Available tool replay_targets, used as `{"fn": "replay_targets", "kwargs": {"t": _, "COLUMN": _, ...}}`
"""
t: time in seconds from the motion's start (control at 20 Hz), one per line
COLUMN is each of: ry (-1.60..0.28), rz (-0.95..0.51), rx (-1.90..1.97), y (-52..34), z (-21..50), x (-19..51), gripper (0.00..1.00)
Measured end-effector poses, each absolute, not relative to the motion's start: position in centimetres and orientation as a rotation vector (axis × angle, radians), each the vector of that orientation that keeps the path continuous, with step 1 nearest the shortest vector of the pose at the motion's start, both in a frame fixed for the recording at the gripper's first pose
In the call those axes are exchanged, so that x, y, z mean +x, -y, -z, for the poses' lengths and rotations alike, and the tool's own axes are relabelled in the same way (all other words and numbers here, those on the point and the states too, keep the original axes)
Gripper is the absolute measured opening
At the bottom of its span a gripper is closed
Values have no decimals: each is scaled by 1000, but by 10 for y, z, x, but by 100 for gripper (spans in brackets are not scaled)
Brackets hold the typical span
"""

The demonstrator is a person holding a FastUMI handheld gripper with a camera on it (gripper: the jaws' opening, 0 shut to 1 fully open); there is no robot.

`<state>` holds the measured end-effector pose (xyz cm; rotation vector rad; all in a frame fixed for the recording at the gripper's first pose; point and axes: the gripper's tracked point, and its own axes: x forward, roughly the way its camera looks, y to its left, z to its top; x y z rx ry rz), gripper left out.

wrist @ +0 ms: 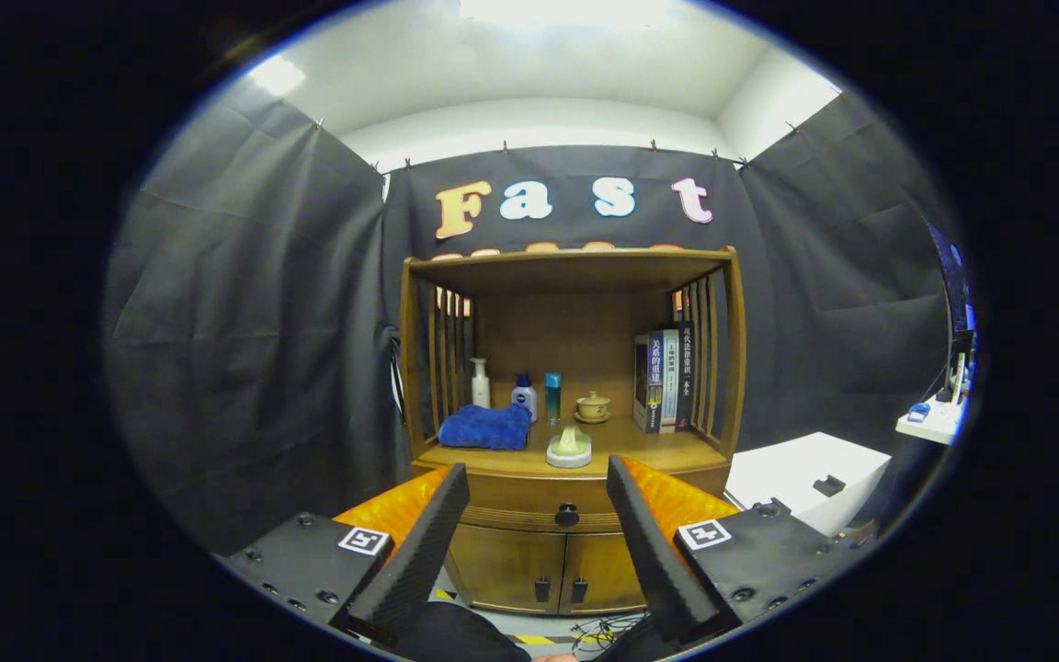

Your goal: Pull open the drawer, take out the items inside it, and place them on the countertop above the cabinet.

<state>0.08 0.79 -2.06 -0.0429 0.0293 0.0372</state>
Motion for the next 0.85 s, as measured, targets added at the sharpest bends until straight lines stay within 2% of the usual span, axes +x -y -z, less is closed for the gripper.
{"fn": "replay_targets", "kwargs": {"t": 0.25, "ry": 0, "rz": -39, "rx": -106, "y": -5, "z": 14, "x": -34, "gripper": 97}}
{"fn": "replay_targets", "kwargs": {"t": 0.85, "ry": 23, "rz": -57, "rx": -101, "y": -3, "z": 11, "x": -45, "gripper": 97}}
